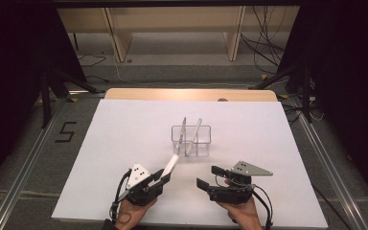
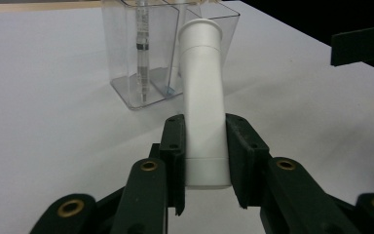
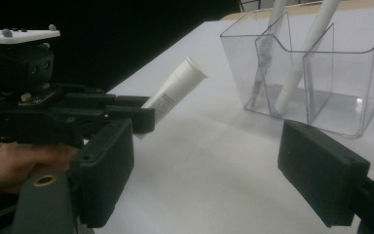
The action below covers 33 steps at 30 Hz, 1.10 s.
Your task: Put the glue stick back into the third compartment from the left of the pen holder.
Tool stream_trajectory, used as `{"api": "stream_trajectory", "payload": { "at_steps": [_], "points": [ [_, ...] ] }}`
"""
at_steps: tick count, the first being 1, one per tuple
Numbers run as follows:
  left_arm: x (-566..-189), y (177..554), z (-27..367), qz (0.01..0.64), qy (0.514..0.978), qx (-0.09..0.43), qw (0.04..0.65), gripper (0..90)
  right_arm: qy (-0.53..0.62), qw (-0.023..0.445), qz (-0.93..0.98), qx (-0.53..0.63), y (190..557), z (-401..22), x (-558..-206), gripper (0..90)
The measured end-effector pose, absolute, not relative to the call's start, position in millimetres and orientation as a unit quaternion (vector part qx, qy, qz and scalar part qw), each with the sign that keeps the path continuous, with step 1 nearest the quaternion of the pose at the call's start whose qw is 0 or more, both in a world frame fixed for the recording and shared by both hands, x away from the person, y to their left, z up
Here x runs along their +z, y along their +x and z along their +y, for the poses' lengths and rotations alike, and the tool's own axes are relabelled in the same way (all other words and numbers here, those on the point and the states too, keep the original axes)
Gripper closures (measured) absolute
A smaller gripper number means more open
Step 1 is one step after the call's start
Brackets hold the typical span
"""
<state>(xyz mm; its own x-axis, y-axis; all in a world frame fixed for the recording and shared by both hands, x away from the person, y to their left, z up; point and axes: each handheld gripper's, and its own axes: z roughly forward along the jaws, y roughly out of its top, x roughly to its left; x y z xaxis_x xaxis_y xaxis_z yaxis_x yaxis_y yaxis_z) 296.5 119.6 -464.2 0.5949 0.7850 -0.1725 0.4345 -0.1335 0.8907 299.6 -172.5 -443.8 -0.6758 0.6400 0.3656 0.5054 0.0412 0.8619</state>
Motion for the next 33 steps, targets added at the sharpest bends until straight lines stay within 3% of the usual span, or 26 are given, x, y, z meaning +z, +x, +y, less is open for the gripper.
{"api": "stream_trajectory", "payload": {
  "at_steps": [33],
  "points": [
    [-463,287,101,0.384,0.729,0.173,0.540,70.5,0.418,-0.017,0.696,0.584,331,-146,-446,23.6]
  ]
}}
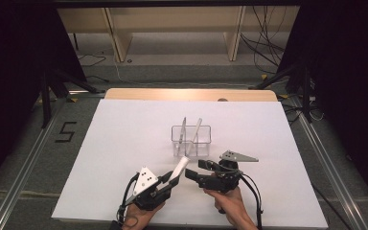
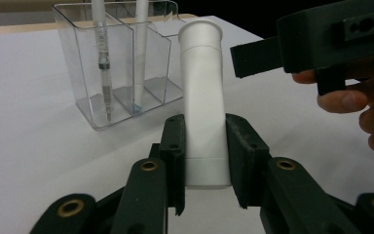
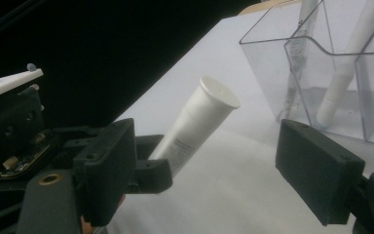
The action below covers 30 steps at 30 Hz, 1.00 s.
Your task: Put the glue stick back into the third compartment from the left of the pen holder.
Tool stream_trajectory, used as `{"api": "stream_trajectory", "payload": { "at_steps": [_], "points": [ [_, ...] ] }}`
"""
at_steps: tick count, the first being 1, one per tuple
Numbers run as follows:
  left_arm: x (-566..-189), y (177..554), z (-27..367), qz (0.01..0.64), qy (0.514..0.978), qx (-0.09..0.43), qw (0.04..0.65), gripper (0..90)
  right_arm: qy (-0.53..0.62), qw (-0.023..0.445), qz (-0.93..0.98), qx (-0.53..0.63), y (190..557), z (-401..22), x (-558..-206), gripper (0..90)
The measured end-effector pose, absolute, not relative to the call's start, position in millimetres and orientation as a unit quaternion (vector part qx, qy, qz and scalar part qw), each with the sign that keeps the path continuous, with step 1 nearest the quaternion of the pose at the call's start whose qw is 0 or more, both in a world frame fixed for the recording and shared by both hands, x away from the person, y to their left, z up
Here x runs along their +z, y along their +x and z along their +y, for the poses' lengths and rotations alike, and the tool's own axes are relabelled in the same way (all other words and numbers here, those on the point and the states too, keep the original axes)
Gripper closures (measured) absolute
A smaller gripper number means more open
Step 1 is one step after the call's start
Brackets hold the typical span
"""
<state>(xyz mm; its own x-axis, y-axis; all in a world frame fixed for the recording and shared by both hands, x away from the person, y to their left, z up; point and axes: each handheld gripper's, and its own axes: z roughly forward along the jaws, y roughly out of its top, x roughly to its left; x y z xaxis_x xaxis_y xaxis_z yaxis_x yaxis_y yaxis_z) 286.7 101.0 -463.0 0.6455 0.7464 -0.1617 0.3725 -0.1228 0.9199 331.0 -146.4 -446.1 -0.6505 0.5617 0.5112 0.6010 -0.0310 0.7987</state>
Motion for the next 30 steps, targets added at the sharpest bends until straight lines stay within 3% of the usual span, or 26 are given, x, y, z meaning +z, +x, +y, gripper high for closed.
{"api": "stream_trajectory", "payload": {
  "at_steps": [10,30],
  "points": [
    [-461,284,99,0.374,0.723,0.176,0.553,70.5,-0.420,0.043,-0.685,-0.593,339,-139,-447,27.7],
    [-460,281,96,0.366,0.722,0.173,0.561,70.5,-0.431,0.097,-0.661,-0.606,348,-132,-453,47.9]
  ]
}}
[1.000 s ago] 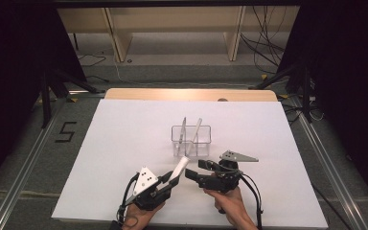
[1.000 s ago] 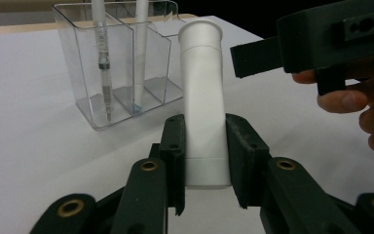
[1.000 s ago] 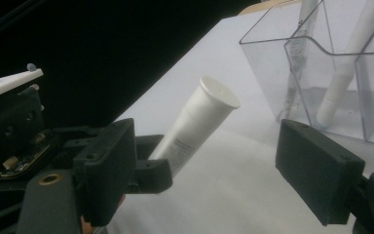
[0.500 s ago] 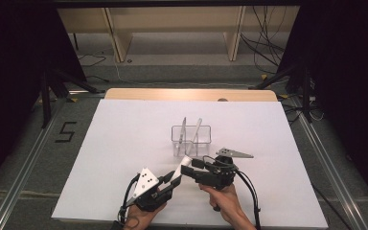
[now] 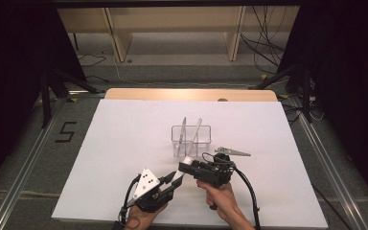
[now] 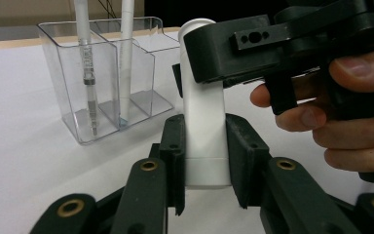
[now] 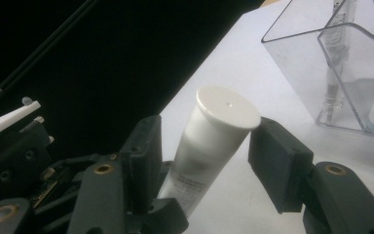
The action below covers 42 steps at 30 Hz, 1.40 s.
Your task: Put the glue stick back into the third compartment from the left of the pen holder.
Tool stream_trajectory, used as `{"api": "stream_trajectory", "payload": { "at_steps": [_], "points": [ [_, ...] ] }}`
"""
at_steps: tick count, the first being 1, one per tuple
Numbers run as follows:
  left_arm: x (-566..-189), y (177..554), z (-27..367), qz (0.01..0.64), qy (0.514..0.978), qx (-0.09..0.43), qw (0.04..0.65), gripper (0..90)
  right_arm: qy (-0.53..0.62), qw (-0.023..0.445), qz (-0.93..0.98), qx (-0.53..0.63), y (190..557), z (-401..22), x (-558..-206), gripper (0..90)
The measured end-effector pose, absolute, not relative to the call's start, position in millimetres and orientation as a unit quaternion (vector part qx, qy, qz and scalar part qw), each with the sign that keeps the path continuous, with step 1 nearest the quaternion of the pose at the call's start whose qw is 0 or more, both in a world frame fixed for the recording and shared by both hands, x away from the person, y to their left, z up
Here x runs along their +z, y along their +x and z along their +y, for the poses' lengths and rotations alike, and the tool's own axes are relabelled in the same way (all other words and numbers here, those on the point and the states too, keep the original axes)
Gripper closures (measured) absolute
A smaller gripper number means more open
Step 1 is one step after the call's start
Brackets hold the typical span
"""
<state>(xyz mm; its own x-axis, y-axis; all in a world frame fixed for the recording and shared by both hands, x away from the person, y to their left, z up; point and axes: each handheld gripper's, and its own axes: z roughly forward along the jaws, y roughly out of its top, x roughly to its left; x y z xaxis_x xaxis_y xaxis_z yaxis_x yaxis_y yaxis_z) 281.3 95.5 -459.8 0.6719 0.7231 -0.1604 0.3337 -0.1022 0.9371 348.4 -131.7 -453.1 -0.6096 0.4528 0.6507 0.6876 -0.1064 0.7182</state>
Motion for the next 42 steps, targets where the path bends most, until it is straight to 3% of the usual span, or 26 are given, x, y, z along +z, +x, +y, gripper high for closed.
{"api": "stream_trajectory", "payload": {
  "at_steps": [13,27,30,33,36,42],
  "points": [
    [-460,282,96,0.365,0.722,0.171,0.562,70.4,-0.435,0.114,-0.656,-0.606,350,-129,-455,59.9],
    [-459,281,97,0.359,0.718,0.174,0.570,69.4,-0.434,0.144,-0.634,-0.623,349,-129,-453,67.1],
    [-459,282,97,0.356,0.721,0.158,0.573,63.6,-0.433,0.138,-0.637,-0.623,348,-129,-453,67.4],
    [-458,282,96,0.354,0.726,0.156,0.568,47.9,-0.431,0.123,-0.643,-0.622,349,-131,-452,67.5],
    [-457,285,99,0.356,0.736,0.153,0.555,39.7,-0.430,0.109,-0.643,-0.624,349,-134,-450,67.5],
    [-454,294,115,0.368,0.743,0.147,0.539,35.4,-0.433,0.068,-0.646,-0.624,352,-146,-444,67.5]
  ]
}}
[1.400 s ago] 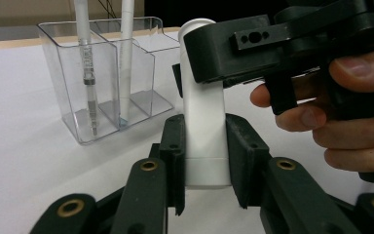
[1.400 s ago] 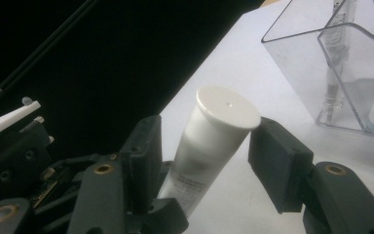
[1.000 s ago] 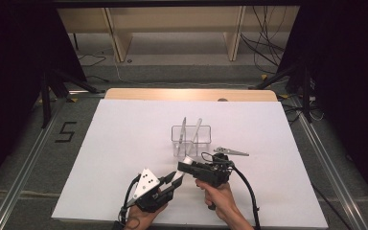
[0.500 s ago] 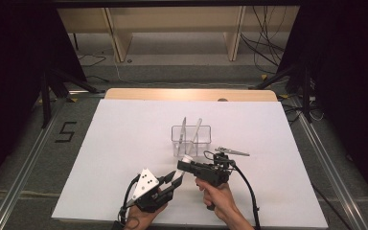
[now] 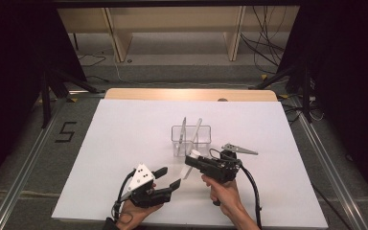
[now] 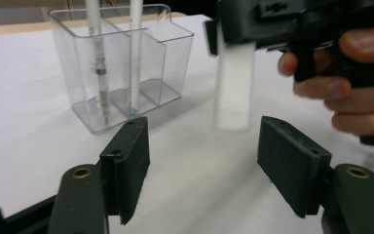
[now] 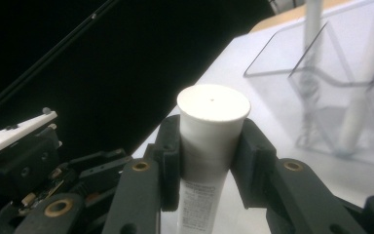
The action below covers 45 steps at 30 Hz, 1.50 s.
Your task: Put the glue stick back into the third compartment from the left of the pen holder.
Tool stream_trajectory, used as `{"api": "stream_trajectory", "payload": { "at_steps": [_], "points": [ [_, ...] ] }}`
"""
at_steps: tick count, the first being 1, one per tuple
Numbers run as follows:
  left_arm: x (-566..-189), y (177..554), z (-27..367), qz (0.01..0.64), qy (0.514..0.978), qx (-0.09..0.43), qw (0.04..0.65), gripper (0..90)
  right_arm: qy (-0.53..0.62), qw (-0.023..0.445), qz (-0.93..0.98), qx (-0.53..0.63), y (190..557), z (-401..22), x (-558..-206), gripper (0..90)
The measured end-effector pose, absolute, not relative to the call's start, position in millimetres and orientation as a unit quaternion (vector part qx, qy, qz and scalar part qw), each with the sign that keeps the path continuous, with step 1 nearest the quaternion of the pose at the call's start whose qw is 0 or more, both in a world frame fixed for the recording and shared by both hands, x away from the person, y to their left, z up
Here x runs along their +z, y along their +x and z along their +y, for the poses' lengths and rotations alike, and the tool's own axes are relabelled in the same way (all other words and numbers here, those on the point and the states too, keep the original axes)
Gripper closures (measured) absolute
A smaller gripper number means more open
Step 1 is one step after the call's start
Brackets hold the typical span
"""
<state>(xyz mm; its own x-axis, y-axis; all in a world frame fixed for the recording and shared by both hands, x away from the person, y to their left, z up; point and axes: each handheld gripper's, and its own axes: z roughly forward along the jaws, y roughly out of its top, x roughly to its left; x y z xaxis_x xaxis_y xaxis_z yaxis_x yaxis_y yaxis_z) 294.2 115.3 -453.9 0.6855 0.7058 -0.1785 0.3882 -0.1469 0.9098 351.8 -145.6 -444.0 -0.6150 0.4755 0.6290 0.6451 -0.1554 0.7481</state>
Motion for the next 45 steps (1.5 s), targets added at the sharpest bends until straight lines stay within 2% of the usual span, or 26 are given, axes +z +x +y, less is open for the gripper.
{"api": "stream_trajectory", "payload": {
  "at_steps": [13,19,30,45],
  "points": [
    [-456,310,142,0.386,0.754,0.155,0.508,31.1,-0.433,0.006,-0.644,-0.630,361,-165,-426,67.4],
    [-454,315,156,0.388,0.750,0.155,0.513,29.7,-0.432,-0.044,-0.648,-0.626,371,-178,-410,67.4],
    [-454,317,177,0.395,0.746,0.158,0.512,24.7,-0.439,-0.103,-0.655,-0.607,393,-186,-392,67.4],
    [-456,316,186,0.406,0.742,0.170,0.507,21.3,-0.451,-0.137,-0.663,-0.581,421,-178,-390,67.4]
  ]
}}
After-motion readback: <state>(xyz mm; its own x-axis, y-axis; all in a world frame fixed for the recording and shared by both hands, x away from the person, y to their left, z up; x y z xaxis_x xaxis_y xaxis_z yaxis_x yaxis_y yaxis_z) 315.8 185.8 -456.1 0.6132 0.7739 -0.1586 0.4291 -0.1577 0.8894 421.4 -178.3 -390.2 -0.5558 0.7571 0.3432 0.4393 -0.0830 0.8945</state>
